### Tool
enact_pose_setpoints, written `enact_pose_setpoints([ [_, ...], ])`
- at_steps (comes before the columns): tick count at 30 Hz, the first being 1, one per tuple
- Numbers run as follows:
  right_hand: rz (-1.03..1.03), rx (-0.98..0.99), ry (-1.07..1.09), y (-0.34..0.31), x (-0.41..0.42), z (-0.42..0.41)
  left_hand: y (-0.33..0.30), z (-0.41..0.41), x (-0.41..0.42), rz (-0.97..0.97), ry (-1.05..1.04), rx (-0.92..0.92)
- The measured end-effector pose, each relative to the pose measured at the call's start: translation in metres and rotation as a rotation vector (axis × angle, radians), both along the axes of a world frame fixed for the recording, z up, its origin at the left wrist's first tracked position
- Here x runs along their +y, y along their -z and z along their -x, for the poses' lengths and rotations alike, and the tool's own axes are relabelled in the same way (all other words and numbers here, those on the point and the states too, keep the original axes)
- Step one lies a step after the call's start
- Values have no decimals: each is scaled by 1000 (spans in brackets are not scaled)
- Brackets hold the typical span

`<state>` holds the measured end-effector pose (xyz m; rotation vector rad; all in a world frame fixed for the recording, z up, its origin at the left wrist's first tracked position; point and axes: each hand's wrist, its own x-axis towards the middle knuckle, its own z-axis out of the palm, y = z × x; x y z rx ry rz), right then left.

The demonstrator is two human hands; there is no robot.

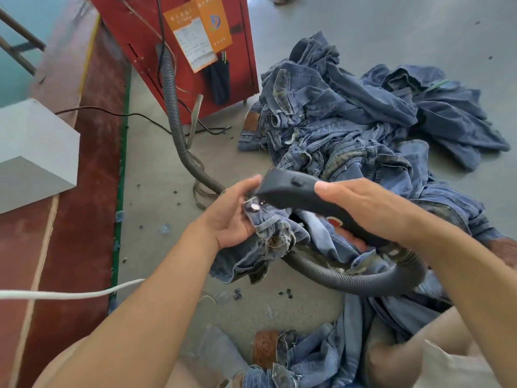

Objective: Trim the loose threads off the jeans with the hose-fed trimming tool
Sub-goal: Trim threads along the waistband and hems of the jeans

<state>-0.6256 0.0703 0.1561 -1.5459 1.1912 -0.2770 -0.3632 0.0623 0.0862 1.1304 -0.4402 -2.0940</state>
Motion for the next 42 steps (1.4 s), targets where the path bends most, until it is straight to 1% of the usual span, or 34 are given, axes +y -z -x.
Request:
enact_pose_setpoints([
  [2,-5,37,118,2,-5,9,5,-7,0,-80,-21,-153],
  [3,-11,56,160,4,-8,13,6,-10,1,-116,-30,-178],
  [6,-49,137,183,10,-10,19,8,-16,2,-150,-57,-168],
  [9,-65,233,125,17,-7,23,9,-24,0,-121,-62,-136],
  [14,-117,325,34,25,-6,18,8,-31,-2,-63,-43,-49],
  [18,-135,382,28,32,-6,11,9,-34,-4,-60,-34,-65],
  [20,-153,407,43,33,-7,9,11,-32,-3,-73,9,-175],
  [25,-211,443,17,35,-8,10,35,-15,4,-53,103,-589],
  [27,-199,472,18,35,-7,11,42,-16,3,-31,104,-771],
  [28,-195,479,20,35,-7,12,45,-18,1,-11,79,-803],
  [29,-194,477,21,34,-8,14,46,-21,0,9,49,-785],
  [32,-196,441,14,32,-8,20,44,-22,0,-4,-5,-614],
  [34,-183,434,-12,31,-8,22,39,-22,1,-31,2,-499],
  [37,-155,452,-50,32,-8,21,32,-23,3,-22,17,-329],
  [39,-143,451,-60,34,-9,19,28,-21,4,-25,34,-260],
  [42,-118,418,-62,34,-11,14,22,-16,6,-39,57,-209],
])
